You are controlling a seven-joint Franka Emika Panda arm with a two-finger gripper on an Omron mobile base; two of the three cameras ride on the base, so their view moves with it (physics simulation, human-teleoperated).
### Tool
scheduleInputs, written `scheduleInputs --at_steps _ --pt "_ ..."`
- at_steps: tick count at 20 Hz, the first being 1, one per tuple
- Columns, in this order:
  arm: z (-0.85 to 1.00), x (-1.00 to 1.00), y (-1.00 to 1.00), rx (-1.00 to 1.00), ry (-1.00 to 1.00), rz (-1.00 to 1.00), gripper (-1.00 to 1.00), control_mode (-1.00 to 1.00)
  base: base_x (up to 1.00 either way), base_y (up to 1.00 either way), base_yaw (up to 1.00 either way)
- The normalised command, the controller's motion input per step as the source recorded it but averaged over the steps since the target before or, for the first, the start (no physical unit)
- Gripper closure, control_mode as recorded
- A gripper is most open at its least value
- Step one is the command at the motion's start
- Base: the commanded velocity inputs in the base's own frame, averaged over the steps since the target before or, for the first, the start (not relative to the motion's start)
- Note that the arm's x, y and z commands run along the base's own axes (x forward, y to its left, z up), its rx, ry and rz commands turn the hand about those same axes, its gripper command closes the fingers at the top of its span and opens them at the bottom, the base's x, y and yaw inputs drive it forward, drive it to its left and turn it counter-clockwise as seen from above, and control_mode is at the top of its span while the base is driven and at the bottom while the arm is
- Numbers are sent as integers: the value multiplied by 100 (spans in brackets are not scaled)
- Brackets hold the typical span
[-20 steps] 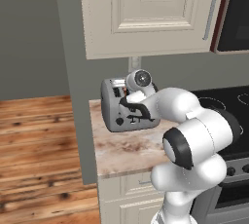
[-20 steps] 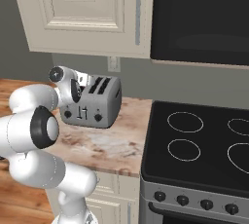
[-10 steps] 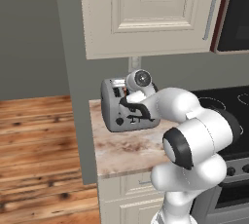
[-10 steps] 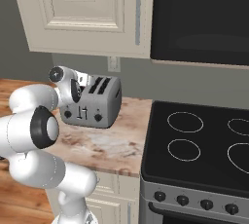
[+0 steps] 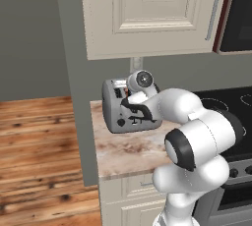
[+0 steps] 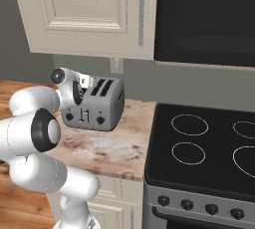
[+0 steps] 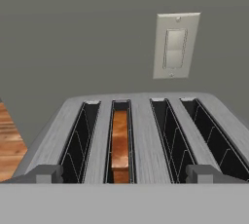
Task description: Start the toaster. Once the lever pops up, take the bread to the plate on the dining counter.
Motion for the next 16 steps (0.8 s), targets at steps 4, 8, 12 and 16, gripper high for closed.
scheduleInputs --at_steps 4,8,12,16 --pt "0 0 0 0 0 0 -100 -100 0 0 0" --pt "0 0 0 0 0 0 -100 -100 0 0 0" --pt "0 0 0 0 0 0 -100 -100 0 0 0" --pt "0 0 0 0 0 0 -100 -100 0 0 0"
